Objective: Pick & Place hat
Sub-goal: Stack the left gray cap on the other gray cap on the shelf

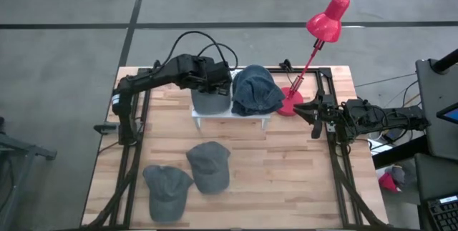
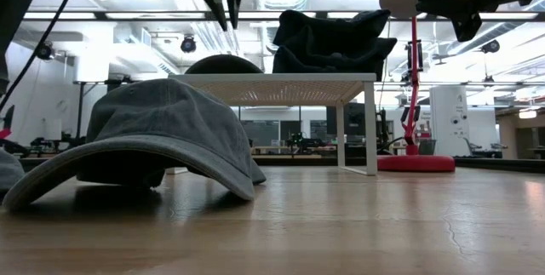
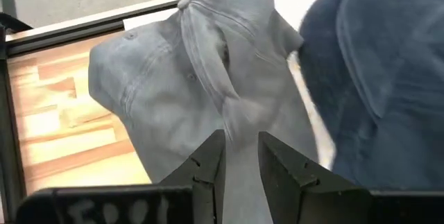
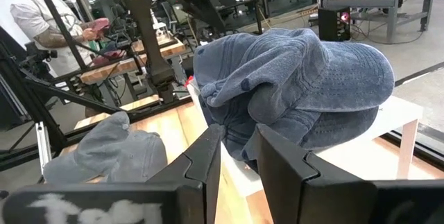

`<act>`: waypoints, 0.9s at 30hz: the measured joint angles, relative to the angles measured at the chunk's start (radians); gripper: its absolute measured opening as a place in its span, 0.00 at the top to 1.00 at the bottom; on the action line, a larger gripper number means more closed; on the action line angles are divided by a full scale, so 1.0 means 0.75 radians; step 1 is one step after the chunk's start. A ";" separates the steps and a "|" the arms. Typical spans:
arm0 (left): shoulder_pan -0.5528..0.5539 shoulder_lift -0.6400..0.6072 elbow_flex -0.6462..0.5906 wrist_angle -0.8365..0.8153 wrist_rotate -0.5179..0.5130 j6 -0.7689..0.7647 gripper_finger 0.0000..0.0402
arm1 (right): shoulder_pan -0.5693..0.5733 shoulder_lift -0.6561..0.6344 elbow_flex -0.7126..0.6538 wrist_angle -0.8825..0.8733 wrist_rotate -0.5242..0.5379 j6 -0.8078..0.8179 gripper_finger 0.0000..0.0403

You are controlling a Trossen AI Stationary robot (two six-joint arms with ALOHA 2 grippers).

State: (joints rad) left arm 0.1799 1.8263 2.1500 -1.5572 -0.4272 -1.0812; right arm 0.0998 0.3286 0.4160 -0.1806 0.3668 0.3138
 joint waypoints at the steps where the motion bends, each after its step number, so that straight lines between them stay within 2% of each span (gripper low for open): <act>1: -0.013 0.000 0.019 -0.017 0.000 -0.008 0.81 | 0.000 0.000 0.000 0.000 0.000 0.000 0.78; 6: -0.096 -0.015 0.054 -0.020 0.010 -0.034 0.81 | 0.000 0.000 0.000 0.000 0.001 0.000 0.79; 16: -0.291 -0.051 0.050 -0.019 0.040 -0.259 0.81 | 0.000 0.001 0.000 0.003 0.001 0.000 0.83; 21: -0.403 -0.052 0.033 -0.018 0.097 -0.450 0.81 | 0.000 0.001 0.000 0.004 0.001 0.000 0.81; 27: -0.553 -0.052 -0.070 -0.019 0.185 -0.773 0.84 | 0.000 0.001 0.000 0.004 0.001 0.000 0.79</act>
State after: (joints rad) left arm -0.2348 1.7870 2.0978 -1.5711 -0.2884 -1.6610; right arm 0.0998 0.3294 0.4160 -0.1776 0.3672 0.3138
